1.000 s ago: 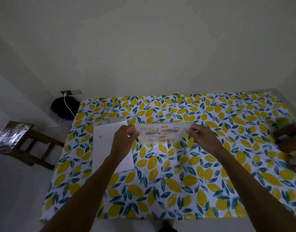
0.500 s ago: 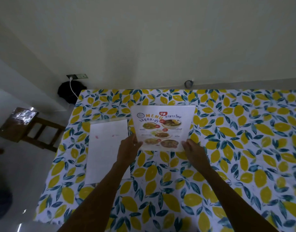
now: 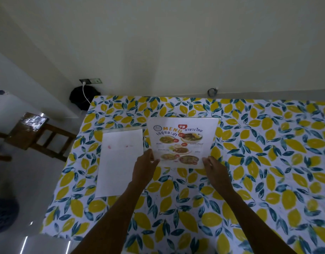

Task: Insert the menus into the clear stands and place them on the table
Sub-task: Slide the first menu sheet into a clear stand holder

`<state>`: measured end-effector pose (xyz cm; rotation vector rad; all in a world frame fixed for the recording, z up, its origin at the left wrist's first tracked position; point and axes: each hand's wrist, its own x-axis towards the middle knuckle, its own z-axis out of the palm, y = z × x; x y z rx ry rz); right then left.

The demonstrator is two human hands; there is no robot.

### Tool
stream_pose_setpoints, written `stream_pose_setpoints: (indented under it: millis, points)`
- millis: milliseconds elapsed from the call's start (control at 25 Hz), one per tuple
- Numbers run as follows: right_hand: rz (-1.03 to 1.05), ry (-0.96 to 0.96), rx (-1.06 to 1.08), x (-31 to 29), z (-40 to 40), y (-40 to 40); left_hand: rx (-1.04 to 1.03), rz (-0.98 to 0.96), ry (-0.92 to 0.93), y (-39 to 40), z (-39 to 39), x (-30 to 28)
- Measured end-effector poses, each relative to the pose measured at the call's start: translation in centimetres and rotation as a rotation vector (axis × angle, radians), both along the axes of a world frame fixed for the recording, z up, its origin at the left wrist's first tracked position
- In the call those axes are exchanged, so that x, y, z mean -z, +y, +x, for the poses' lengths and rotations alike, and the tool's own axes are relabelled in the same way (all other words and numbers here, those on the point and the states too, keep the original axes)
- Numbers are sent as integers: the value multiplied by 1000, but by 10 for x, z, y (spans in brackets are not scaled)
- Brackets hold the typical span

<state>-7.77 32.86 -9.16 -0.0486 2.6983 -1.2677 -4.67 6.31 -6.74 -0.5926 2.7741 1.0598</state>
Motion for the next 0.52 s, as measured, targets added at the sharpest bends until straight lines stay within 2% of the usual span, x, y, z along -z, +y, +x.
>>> stream_pose_setpoints:
  millis: [200,360,520]
  points:
    - [5,-73,66,4,11,-3,46,58,22,-5,8,0]
    - [165,-143,217,11,34,-10,48,99,-10,-29,29,3]
    - [205,-182,199,7,66,-56,34,106,-31,-71,61,13]
